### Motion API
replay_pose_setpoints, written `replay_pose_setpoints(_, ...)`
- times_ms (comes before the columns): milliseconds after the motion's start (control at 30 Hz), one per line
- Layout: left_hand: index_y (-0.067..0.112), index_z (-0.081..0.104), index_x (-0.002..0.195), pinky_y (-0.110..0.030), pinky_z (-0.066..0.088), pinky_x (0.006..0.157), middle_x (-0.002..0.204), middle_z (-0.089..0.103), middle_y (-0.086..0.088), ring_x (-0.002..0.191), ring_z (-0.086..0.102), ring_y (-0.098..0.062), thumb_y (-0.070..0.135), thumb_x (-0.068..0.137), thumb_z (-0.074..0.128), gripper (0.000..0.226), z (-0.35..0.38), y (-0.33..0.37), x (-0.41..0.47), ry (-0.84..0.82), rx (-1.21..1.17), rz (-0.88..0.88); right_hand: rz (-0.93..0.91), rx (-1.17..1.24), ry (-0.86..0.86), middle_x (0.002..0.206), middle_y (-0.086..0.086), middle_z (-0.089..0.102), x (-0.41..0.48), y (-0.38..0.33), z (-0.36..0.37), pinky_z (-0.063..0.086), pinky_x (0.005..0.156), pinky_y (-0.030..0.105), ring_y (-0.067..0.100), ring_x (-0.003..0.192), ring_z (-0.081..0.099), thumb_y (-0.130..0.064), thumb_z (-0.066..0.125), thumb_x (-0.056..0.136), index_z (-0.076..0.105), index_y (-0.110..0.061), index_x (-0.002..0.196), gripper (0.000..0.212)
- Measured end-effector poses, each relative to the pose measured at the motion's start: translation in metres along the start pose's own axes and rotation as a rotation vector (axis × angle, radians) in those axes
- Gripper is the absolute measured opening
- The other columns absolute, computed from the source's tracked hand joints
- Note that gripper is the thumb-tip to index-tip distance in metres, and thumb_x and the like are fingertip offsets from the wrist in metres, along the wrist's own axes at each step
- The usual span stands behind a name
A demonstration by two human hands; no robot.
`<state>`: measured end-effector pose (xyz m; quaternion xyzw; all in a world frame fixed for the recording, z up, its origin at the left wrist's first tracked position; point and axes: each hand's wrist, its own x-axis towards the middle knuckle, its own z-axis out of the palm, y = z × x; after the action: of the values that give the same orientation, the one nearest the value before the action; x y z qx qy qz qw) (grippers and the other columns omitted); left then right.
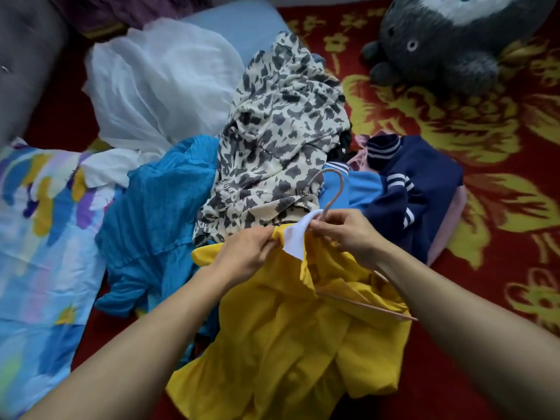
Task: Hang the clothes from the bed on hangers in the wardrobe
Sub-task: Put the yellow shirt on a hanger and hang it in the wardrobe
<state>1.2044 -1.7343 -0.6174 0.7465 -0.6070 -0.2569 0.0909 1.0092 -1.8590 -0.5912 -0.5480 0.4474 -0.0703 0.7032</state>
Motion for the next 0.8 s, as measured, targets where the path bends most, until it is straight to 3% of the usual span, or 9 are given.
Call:
replay_pose_setpoints(100, 0.018, 0.044, 0.076, -0.039, 0.040, 0.061, 0.070, 0.048, 0.004, 0.069, 0.048, -0.020, 0.035, 0.095, 0.045, 0.026, 0.002, -0.007, 0.000, 0.015, -0.062, -0.033, 0.057, 0.135, 0.106, 0.097, 0.008, 0.072, 0.000, 0.013, -0.021, 0.053, 0.074, 0.031, 0.019, 0.086, 0.067, -0.012, 0.075, 0.081, 0.069, -0.010, 0.101, 0.021)
replay_pose_setpoints(167, 0.017, 0.047, 0.079, -0.039, 0.041, 0.067, 0.074, 0.046, 0.004, 0.076, 0.050, -0.022, 0.029, 0.095, 0.047, 0.020, 0.001, -0.013, 0.002, -0.037, -0.100, -0.083, 0.047, -0.119, 0.347, 0.098, 0.006, 0.071, -0.008, 0.035, -0.049, 0.056, 0.079, 0.034, 0.020, 0.090, 0.067, -0.012, 0.078, 0.077, 0.067, -0.019, 0.098, 0.024)
replay_pose_setpoints(233, 0.021, 0.055, 0.102, -0.038, 0.041, 0.081, 0.092, 0.049, 0.004, 0.096, 0.050, -0.021, 0.030, 0.091, 0.044, 0.017, -0.001, -0.009, 0.005, -0.037, -0.113, -0.127, 0.139, -0.410, 0.441, 0.098, -0.005, 0.070, -0.025, 0.054, -0.070, 0.055, 0.084, 0.038, 0.016, 0.095, 0.066, -0.034, 0.083, 0.065, 0.065, -0.030, 0.096, 0.036)
replay_pose_setpoints(300, 0.021, 0.053, 0.124, -0.037, 0.040, 0.090, 0.110, 0.049, 0.002, 0.106, 0.045, -0.017, 0.036, 0.084, 0.040, 0.045, -0.005, 0.010, 0.013, 0.136, -0.161, -0.126, 0.225, -0.541, 0.392, 0.098, -0.014, 0.068, -0.038, 0.071, -0.079, 0.053, 0.085, 0.039, 0.010, 0.094, 0.064, -0.062, 0.075, 0.049, 0.063, -0.034, 0.094, 0.054)
replay_pose_setpoints(367, 0.020, 0.058, 0.122, -0.038, 0.041, 0.087, 0.114, 0.053, -0.002, 0.105, 0.047, -0.020, 0.034, 0.085, 0.045, 0.041, -0.011, 0.040, 0.025, 0.330, -0.017, 0.050, 0.214, -0.607, 0.376, 0.088, -0.017, 0.070, -0.044, 0.080, -0.077, 0.054, 0.081, 0.039, 0.006, 0.085, 0.065, -0.069, 0.068, 0.047, 0.065, -0.033, 0.087, 0.054)
replay_pose_setpoints(433, 0.019, 0.066, 0.106, -0.040, 0.042, 0.082, 0.107, 0.060, -0.006, 0.100, 0.053, -0.026, 0.029, 0.085, 0.051, 0.028, -0.004, 0.074, 0.043, 0.314, 0.221, 0.325, 0.165, -0.613, 0.409, 0.084, -0.015, 0.071, -0.055, 0.086, -0.076, 0.054, 0.079, 0.038, 0.006, 0.082, 0.065, -0.057, 0.073, 0.058, 0.069, -0.033, 0.090, 0.040)
replay_pose_setpoints(500, 0.020, 0.069, 0.092, -0.040, 0.038, 0.084, 0.097, 0.063, -0.006, 0.095, 0.057, -0.029, 0.030, 0.083, 0.048, 0.025, 0.012, 0.098, 0.055, 0.180, 0.420, 0.484, 0.159, -0.593, 0.436, 0.088, -0.013, 0.070, -0.067, 0.097, -0.078, 0.053, 0.078, 0.036, 0.007, 0.085, 0.064, -0.042, 0.078, 0.068, 0.070, -0.030, 0.096, 0.031)
replay_pose_setpoints(633, 0.023, 0.070, 0.094, -0.041, 0.029, 0.091, 0.096, 0.058, -0.002, 0.100, 0.050, -0.026, 0.033, 0.092, 0.042, 0.029, 0.040, 0.109, 0.060, -0.079, 0.565, 0.420, 0.196, -0.532, 0.460, 0.075, -0.013, 0.065, -0.082, 0.117, -0.087, 0.046, 0.068, 0.030, 0.012, 0.080, 0.063, -0.028, 0.076, 0.073, 0.068, -0.030, 0.081, 0.011)
replay_pose_setpoints(800, 0.028, 0.065, 0.104, -0.039, 0.032, 0.083, 0.101, 0.055, -0.002, 0.102, 0.048, -0.025, 0.035, 0.096, 0.042, 0.025, 0.037, 0.106, 0.058, -0.049, 0.593, 0.341, 0.083, -0.456, 0.548, 0.078, -0.008, 0.059, -0.095, 0.131, -0.101, 0.043, 0.066, 0.031, 0.014, 0.074, 0.057, -0.011, 0.067, 0.077, 0.057, -0.026, 0.076, 0.018)
